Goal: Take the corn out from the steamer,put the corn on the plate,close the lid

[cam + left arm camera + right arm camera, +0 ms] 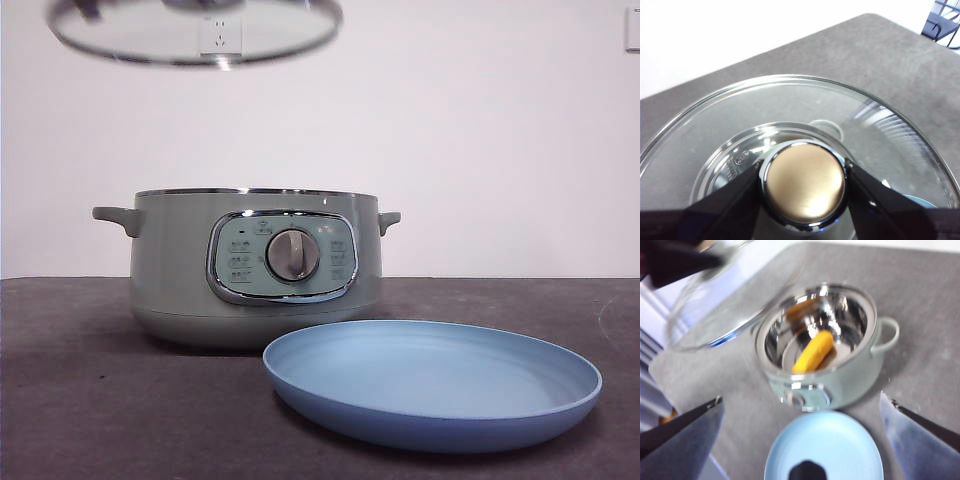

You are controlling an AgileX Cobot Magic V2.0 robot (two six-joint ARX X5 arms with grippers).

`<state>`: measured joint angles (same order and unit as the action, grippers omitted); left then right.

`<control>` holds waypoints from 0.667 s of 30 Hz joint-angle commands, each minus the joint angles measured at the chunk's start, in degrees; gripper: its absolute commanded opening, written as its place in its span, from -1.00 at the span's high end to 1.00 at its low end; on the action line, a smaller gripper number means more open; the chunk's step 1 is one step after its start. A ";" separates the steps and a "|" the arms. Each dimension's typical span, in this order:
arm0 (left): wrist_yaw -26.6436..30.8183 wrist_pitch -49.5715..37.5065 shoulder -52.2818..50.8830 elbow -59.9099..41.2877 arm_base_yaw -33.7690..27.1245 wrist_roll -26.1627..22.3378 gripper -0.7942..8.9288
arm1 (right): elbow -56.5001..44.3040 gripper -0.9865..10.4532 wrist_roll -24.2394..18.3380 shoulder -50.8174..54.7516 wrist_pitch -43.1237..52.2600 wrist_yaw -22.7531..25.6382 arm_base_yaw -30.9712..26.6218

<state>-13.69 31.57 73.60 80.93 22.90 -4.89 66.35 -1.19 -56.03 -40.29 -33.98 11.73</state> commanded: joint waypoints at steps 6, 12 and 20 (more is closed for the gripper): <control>-0.28 5.79 -14.49 1.01 -0.13 0.13 0.85 | 0.17 -0.16 10.73 -8.26 11.39 4.15 4.70; 0.15 12.37 -22.56 1.01 -0.13 0.17 0.85 | 1.88 -0.16 13.84 -17.57 18.97 11.96 12.70; 1.97 20.04 -29.70 1.01 -0.13 0.33 0.85 | 17.51 -0.16 13.79 -35.52 16.57 22.32 21.38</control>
<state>-12.16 53.95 44.84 80.93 22.90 -4.86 81.28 12.03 -88.90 -23.29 -12.91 32.47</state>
